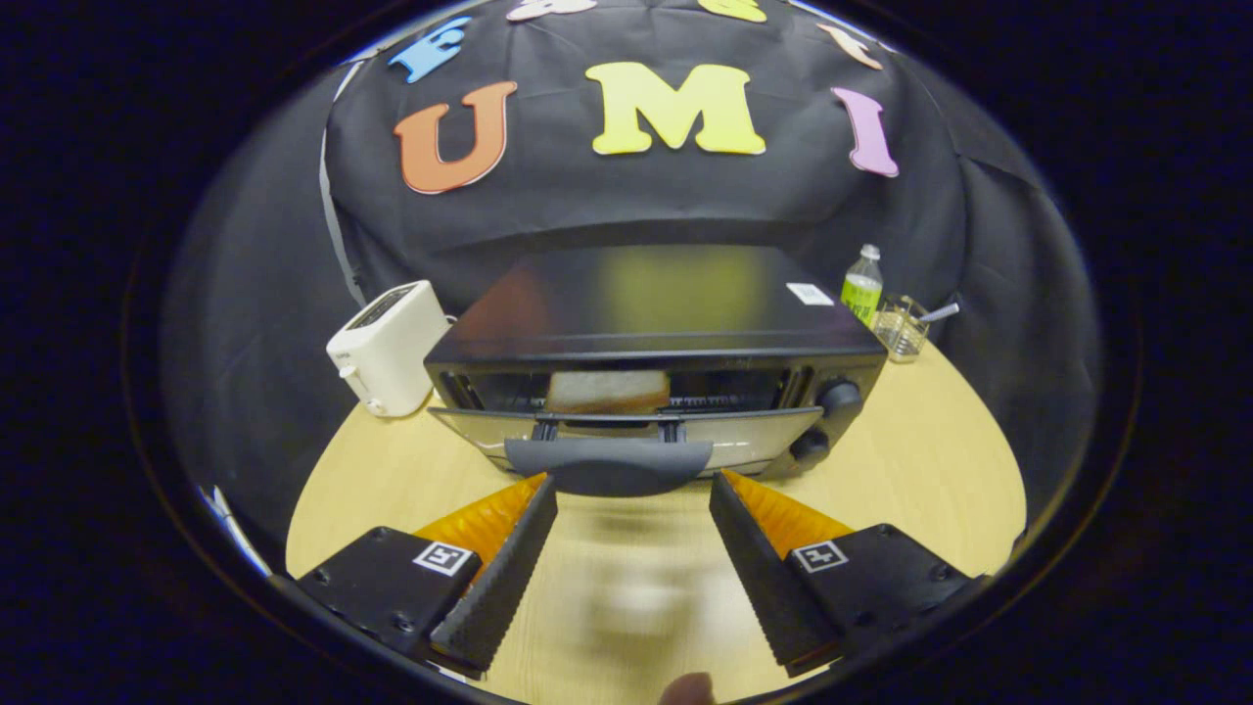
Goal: Open the toaster oven, put the food inside, and close the toaster oven door.
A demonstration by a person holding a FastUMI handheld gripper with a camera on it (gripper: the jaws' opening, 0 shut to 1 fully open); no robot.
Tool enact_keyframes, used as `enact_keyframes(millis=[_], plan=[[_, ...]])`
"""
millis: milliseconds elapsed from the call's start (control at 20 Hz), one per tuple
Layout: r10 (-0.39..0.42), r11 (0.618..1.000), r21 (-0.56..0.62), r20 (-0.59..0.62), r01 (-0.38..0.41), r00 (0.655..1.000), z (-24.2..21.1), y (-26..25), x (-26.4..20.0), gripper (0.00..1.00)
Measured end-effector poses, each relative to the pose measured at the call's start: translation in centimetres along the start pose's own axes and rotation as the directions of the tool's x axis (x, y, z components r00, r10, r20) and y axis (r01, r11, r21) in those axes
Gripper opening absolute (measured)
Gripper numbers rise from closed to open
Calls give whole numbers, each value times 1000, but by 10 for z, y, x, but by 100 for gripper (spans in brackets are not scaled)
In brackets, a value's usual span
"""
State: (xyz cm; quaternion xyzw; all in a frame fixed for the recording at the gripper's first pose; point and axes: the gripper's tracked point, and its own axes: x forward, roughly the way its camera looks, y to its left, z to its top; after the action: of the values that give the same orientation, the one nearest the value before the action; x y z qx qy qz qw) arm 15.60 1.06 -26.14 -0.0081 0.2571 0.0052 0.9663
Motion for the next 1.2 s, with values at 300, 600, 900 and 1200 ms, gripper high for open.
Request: enact_keyframes(millis=[300,600,900,1200], plan=[[-7,999,-34,216,15,976,77,1,-80,100],[-28,998,-37,417,48,909,140,9,-193,100],[-8,999,-30,503,27,864,139,19,-266,100],[26,1000,-27,495,-14,868,94,34,-306,100]])
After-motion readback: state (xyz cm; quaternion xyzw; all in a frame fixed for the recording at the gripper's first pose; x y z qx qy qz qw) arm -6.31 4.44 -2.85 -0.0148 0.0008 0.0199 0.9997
